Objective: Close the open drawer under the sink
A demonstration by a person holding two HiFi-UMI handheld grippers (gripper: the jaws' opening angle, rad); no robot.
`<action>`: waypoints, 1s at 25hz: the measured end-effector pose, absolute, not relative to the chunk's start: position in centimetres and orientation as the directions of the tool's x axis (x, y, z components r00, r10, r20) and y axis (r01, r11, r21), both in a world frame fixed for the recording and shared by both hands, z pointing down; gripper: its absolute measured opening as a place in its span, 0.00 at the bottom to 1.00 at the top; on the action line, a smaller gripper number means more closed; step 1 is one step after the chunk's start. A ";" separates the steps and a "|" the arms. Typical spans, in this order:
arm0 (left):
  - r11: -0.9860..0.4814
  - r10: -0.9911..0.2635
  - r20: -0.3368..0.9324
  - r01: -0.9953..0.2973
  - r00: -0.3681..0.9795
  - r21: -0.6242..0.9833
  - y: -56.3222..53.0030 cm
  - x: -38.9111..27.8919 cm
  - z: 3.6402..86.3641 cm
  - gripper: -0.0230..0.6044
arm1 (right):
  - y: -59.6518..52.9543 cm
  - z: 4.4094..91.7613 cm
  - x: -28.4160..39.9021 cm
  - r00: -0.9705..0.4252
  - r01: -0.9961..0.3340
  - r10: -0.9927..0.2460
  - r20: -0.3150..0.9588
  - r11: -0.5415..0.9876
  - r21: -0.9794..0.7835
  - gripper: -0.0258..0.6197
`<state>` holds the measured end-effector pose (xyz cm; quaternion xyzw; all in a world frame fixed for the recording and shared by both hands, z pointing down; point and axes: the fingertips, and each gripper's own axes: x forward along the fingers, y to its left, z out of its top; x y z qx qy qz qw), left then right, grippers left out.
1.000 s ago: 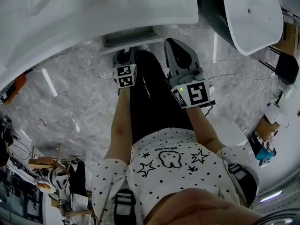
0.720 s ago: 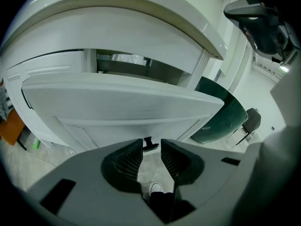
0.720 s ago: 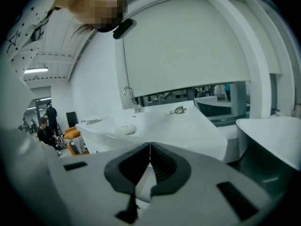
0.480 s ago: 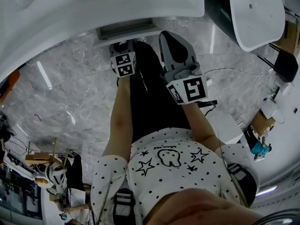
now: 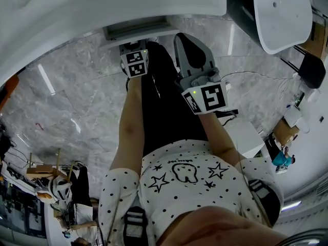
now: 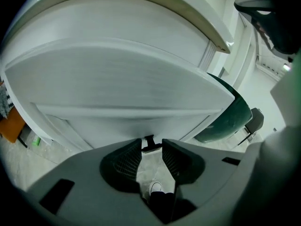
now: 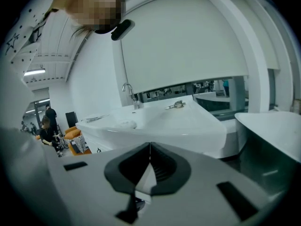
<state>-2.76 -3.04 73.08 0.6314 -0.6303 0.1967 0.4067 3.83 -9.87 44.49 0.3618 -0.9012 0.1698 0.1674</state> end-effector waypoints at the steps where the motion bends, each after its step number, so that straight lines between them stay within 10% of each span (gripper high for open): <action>1: 0.136 -0.637 0.761 -0.953 0.125 0.271 -3.1 -2.7 73.1 0.25 | -9.9 44.5 3.9 -0.681 -0.710 -0.596 0.426 0.680 -0.184 0.06; 25: 0.153 -0.643 0.751 -0.936 0.149 0.317 -3.3 -2.5 72.5 0.24 | -9.6 45.5 3.7 -0.674 -0.715 -0.586 0.449 0.670 -0.199 0.06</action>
